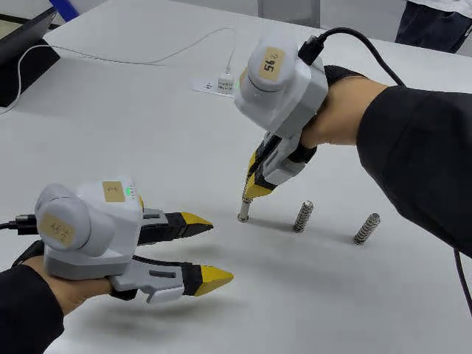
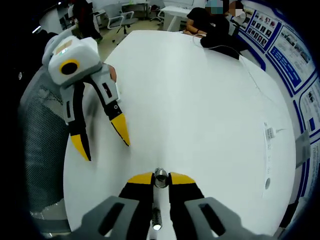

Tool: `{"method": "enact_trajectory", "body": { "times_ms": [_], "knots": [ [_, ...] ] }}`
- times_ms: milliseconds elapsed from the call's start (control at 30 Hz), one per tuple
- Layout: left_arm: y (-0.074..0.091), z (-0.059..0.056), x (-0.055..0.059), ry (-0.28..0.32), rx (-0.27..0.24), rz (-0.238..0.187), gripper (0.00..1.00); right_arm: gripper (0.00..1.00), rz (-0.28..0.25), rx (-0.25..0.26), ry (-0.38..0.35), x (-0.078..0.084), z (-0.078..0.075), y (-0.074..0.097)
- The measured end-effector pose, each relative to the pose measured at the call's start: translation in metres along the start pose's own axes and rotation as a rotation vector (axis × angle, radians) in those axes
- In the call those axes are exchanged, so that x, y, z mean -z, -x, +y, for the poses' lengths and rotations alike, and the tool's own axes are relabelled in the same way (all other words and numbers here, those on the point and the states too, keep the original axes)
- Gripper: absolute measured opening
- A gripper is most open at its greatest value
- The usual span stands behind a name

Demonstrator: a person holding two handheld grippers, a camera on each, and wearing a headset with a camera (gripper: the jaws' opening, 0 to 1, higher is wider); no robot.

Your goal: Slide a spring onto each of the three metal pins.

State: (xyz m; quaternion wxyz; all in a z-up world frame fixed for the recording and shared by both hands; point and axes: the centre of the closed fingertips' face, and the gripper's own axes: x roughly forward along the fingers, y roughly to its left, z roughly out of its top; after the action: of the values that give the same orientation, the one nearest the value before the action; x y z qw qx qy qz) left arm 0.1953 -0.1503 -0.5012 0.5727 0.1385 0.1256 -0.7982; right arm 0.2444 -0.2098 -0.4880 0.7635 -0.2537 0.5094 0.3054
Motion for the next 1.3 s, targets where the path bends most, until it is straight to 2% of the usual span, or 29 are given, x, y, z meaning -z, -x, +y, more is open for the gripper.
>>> {"method": "enact_trajectory", "body": {
  "times_ms": [533,1300],
  "knots": [
    [0.001,0.001,0.002,0.006,0.000,0.002,0.46,0.13,0.027,-0.008,-0.023,0.007,0.004,-0.016],
    [0.001,0.006,0.007,0.015,-0.010,0.001,0.46,0.13,0.037,-0.005,-0.053,0.015,0.002,-0.034]
  ]
}}
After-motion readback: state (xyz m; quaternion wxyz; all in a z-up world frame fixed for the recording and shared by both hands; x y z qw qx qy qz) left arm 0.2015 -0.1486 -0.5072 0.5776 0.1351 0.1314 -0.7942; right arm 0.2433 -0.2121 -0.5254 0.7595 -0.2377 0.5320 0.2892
